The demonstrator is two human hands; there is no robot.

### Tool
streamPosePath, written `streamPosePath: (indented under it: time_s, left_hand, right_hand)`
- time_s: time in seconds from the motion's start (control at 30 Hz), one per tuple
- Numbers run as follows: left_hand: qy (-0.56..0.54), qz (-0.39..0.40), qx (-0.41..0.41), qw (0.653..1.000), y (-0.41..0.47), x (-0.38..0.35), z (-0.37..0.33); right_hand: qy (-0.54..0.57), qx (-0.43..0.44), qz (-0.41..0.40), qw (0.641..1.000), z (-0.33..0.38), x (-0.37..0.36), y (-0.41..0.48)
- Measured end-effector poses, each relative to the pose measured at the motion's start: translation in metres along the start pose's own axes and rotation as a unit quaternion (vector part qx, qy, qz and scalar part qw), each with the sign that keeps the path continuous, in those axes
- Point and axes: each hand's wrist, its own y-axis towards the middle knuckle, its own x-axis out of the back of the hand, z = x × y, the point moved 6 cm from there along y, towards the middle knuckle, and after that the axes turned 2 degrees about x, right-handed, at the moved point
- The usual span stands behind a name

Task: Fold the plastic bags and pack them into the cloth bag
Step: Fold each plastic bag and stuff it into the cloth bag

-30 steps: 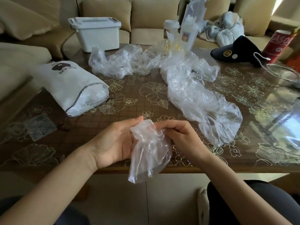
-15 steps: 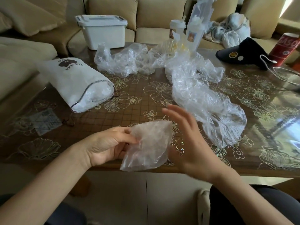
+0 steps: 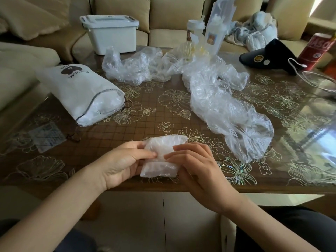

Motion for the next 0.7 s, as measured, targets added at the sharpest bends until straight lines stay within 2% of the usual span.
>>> streamPosePath:
  time_s: [0.2,0.33,0.4,0.5,0.6,0.7]
  left_hand:
    - [0.03,-0.009,-0.065,0.997,-0.005,-0.009,-0.004]
    - [0.099,-0.014,-0.134,0.986,-0.01,-0.019,-0.01]
    - [0.141,-0.019,-0.164,0.976,-0.01,-0.021,-0.012]
    - [0.151,-0.002,-0.165,0.975,-0.009,-0.023,-0.012]
    - [0.112,0.053,-0.138,0.983,-0.009,-0.029,-0.01]
    - [0.171,0.042,-0.135,0.975,-0.011,-0.033,-0.008]
  right_hand:
    - [0.089,-0.141,-0.039,0.985,-0.012,0.001,-0.004]
    - [0.142,-0.29,-0.057,0.945,-0.026,-0.003,-0.007]
    - [0.191,-0.329,-0.071,0.922,-0.032,-0.005,-0.008]
    - [0.206,-0.359,-0.112,0.903,-0.037,-0.001,-0.006]
    - [0.141,-0.342,-0.134,0.919,-0.035,0.006,-0.003]
    - [0.091,-0.3,-0.135,0.94,-0.029,0.009,0.002]
